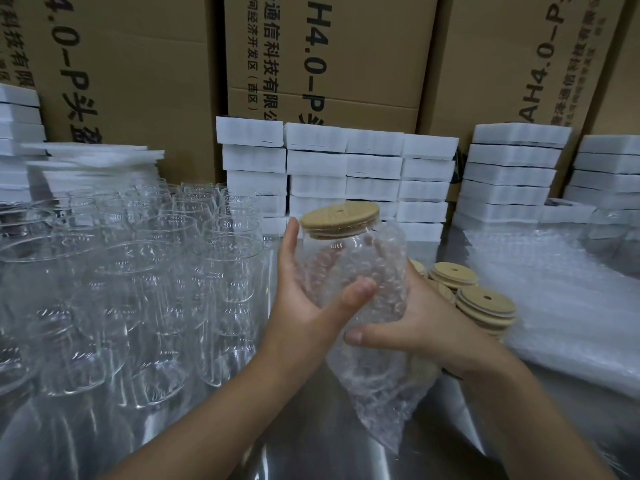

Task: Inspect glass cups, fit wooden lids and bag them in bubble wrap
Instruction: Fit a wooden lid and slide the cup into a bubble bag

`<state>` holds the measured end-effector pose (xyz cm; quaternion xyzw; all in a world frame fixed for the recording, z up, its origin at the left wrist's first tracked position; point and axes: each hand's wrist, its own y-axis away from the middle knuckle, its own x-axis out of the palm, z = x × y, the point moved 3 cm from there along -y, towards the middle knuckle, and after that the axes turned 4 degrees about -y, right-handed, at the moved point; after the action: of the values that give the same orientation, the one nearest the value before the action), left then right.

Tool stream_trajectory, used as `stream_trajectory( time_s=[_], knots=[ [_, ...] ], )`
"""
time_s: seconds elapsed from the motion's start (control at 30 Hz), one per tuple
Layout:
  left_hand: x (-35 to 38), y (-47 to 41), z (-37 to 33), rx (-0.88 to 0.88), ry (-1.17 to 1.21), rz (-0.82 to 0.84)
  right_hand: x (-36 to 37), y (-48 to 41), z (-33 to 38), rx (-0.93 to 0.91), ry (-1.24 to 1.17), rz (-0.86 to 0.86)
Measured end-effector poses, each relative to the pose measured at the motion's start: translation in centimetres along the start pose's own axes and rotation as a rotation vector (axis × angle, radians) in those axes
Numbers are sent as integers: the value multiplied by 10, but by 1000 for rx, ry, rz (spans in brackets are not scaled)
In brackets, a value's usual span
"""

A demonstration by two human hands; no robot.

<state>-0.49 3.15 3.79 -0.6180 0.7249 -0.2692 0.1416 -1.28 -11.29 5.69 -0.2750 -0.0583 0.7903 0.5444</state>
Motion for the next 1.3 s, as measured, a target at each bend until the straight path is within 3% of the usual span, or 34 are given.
stream_trajectory(
  time_s=[0.2, 0.33, 0.57, 0.73, 1.0, 1.07, 1.17, 1.23, 1.3],
  knots=[
    [3, 1, 6, -75, -53, 156, -8, 0, -2, -95, -168, -279],
    [6, 1, 8, -75, -119, 223, -5, 0, 3, -157, -201, -321],
    [2, -3, 9, -38, -147, 155, 1, -1, 5, -133, -232, -317],
    [-1, -2, 11, 28, -153, 105, 2, 0, 10, -120, -112, -292],
    [-6, -6, 10, 46, -276, 28, -11, -32, 58, -103, 414, -119],
    [-6, -4, 13, -26, -286, -27, -23, -47, 64, -81, 269, -190],
    [-3, -1, 27, -130, -369, -73, -60, -78, 70, -80, 206, -470],
    [-4, -2, 39, -183, -439, -96, -82, -105, 67, -72, 374, -624],
    [-6, -4, 51, -209, -512, -83, -95, -133, 55, 26, 646, -653]
  ],
)
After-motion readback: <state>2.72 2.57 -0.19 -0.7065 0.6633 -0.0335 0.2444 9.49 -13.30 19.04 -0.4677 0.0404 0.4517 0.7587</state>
